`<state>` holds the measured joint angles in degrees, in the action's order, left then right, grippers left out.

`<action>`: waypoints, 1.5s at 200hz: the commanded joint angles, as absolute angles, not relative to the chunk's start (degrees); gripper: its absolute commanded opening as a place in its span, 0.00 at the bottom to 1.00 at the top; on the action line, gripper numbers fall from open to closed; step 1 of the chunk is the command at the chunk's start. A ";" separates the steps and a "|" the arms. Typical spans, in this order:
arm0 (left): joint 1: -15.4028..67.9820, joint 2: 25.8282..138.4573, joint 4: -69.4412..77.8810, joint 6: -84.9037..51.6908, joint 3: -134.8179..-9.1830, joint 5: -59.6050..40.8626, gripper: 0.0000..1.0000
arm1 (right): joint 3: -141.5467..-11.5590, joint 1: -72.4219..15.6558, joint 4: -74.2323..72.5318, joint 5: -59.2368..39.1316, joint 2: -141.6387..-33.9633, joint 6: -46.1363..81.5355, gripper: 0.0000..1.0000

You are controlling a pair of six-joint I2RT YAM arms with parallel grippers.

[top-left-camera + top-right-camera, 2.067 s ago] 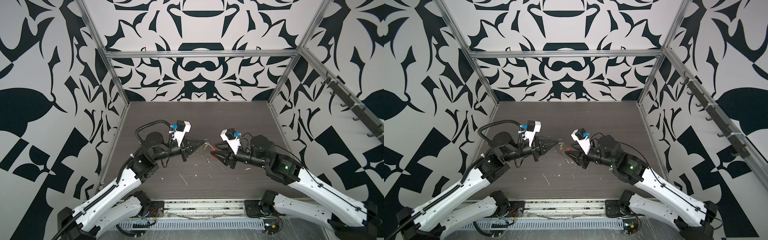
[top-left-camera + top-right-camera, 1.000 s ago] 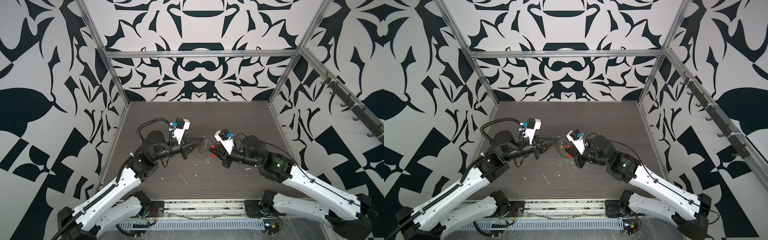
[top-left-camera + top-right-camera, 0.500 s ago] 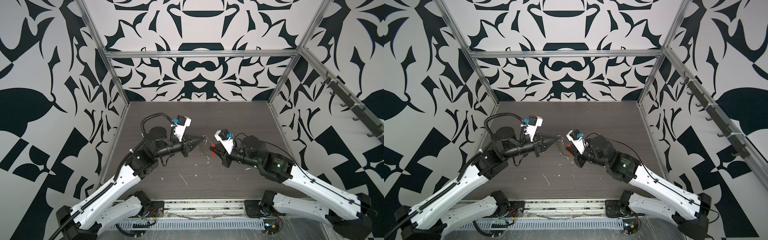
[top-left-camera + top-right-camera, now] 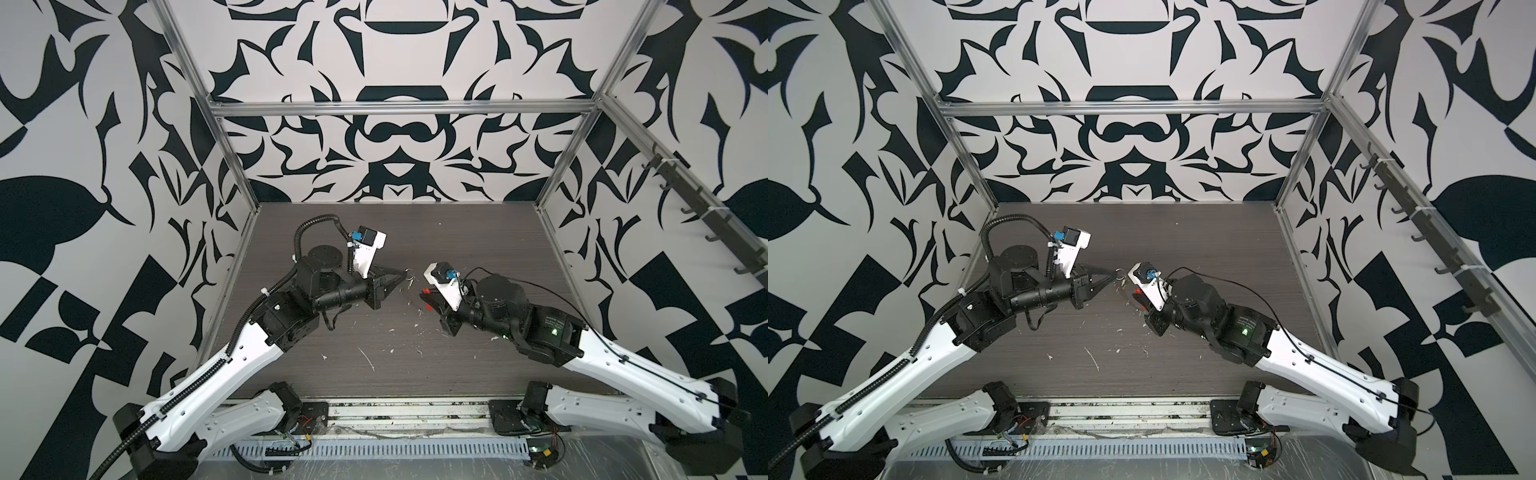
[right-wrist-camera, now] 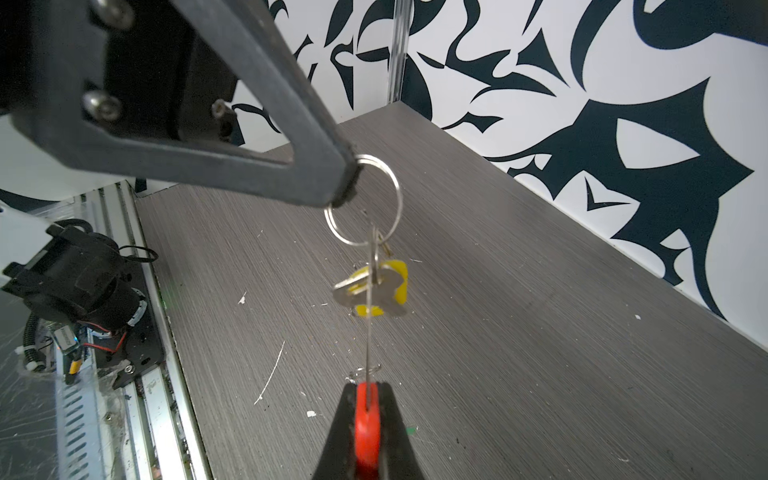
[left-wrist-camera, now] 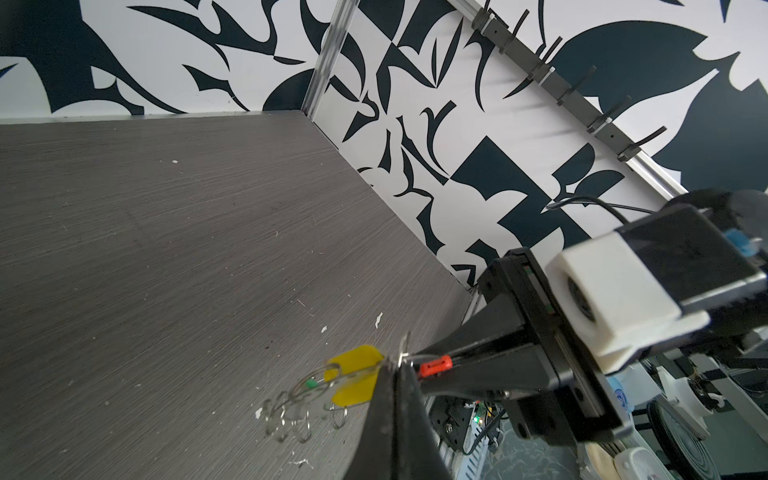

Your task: Remove the keys from the keyring

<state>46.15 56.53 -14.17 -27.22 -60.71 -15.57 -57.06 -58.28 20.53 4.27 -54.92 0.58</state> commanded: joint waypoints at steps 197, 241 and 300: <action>46.85 59.09 -22.49 -29.00 -66.75 -7.73 0.00 | -61.17 -63.92 19.95 15.50 -55.32 -5.27 0.00; 46.85 58.90 -22.97 -28.67 -66.92 -7.82 0.00 | -61.17 -64.03 19.86 16.19 -54.41 -5.17 0.00; 46.85 58.88 -23.47 -29.47 -67.39 -7.98 0.00 | -62.62 -64.02 20.55 16.18 -53.81 -5.21 0.00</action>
<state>47.29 58.70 -21.39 -28.75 -65.34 -11.16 -58.46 -63.48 22.46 15.55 -55.79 -4.62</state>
